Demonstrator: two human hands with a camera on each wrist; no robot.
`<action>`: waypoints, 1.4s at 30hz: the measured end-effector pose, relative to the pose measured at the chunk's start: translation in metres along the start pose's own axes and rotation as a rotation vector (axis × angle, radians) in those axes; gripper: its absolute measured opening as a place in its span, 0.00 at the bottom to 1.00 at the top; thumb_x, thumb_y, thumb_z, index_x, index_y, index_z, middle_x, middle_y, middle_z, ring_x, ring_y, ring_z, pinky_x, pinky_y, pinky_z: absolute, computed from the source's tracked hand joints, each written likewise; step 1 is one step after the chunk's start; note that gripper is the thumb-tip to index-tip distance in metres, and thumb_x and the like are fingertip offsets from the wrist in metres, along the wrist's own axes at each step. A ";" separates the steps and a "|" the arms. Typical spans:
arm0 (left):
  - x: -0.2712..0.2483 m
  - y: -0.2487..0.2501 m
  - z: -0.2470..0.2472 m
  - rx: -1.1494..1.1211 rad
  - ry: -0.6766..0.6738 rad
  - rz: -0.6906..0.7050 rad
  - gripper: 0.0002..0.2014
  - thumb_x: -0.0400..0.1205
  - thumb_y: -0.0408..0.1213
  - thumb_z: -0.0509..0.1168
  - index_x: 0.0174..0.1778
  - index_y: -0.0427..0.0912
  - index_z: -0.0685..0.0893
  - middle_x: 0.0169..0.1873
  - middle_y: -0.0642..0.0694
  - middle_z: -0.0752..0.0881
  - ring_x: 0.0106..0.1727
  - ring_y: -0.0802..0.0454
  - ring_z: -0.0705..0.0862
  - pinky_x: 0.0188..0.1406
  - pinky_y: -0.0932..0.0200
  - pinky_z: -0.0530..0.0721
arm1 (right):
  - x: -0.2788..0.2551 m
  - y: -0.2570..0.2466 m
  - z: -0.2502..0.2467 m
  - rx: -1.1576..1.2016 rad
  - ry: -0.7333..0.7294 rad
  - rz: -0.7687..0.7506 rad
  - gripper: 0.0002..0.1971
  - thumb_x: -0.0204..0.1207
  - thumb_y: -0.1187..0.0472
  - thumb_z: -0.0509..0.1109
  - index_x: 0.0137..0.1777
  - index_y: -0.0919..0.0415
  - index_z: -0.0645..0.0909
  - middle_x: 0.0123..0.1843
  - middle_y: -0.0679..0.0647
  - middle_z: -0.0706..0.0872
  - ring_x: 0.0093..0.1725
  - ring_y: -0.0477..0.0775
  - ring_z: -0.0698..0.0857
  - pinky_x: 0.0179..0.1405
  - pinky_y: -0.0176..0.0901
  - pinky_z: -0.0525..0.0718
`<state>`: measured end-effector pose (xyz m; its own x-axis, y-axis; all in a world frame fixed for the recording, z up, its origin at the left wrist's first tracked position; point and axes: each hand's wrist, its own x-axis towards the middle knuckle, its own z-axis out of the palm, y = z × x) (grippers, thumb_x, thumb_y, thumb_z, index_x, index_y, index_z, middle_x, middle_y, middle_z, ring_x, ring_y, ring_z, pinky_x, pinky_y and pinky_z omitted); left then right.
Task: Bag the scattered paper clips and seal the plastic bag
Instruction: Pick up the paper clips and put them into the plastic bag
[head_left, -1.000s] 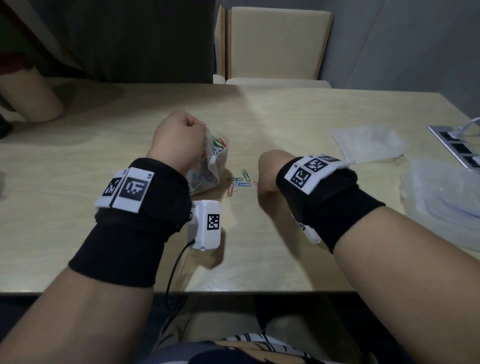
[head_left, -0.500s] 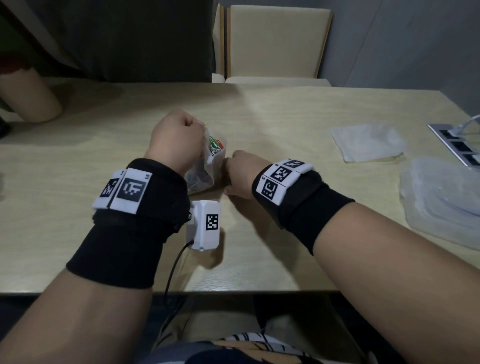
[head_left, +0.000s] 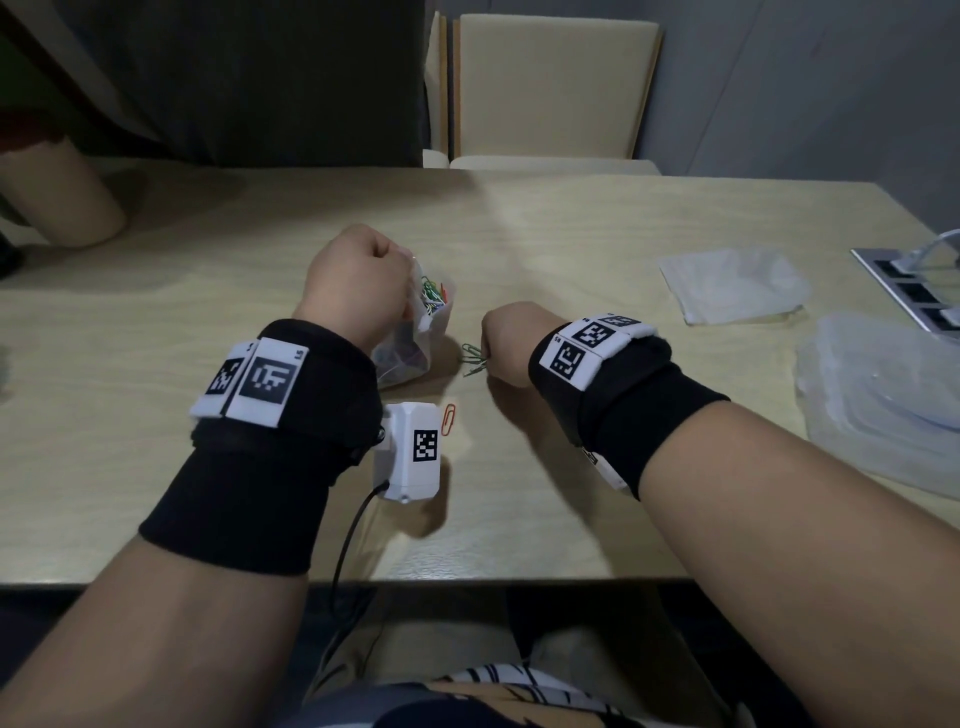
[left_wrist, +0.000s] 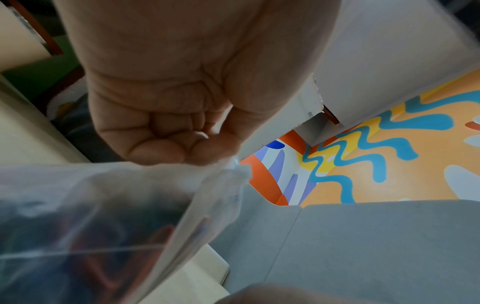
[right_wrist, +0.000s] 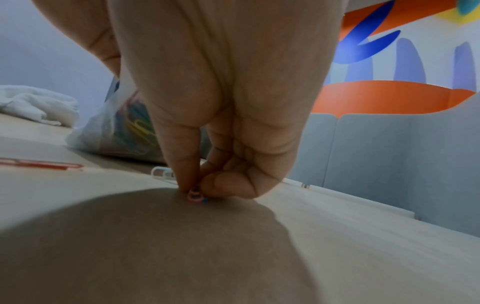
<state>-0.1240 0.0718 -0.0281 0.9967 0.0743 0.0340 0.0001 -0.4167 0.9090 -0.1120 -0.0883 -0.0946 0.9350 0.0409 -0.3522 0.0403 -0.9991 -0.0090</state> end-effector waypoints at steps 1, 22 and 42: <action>0.000 0.000 0.000 0.001 0.000 0.001 0.09 0.83 0.39 0.59 0.36 0.49 0.79 0.33 0.48 0.81 0.40 0.42 0.81 0.41 0.47 0.82 | -0.003 0.001 0.001 -0.010 0.018 -0.026 0.09 0.79 0.62 0.61 0.53 0.52 0.82 0.47 0.57 0.84 0.44 0.60 0.81 0.50 0.49 0.80; -0.001 0.004 0.000 0.025 -0.015 0.011 0.09 0.84 0.35 0.59 0.39 0.45 0.78 0.27 0.45 0.82 0.24 0.50 0.80 0.28 0.58 0.75 | -0.069 -0.028 -0.093 0.519 0.407 -0.113 0.06 0.75 0.65 0.69 0.46 0.58 0.87 0.48 0.51 0.90 0.51 0.52 0.87 0.50 0.41 0.85; 0.002 0.002 -0.005 0.021 0.013 0.009 0.11 0.84 0.37 0.57 0.35 0.49 0.78 0.32 0.48 0.82 0.31 0.49 0.81 0.38 0.52 0.79 | -0.057 -0.022 -0.038 0.025 -0.020 -0.033 0.20 0.84 0.53 0.60 0.72 0.60 0.75 0.70 0.62 0.74 0.65 0.66 0.79 0.58 0.50 0.77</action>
<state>-0.1222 0.0759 -0.0243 0.9955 0.0826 0.0473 -0.0066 -0.4364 0.8997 -0.1529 -0.0680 -0.0393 0.9262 0.0742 -0.3696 0.0622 -0.9971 -0.0444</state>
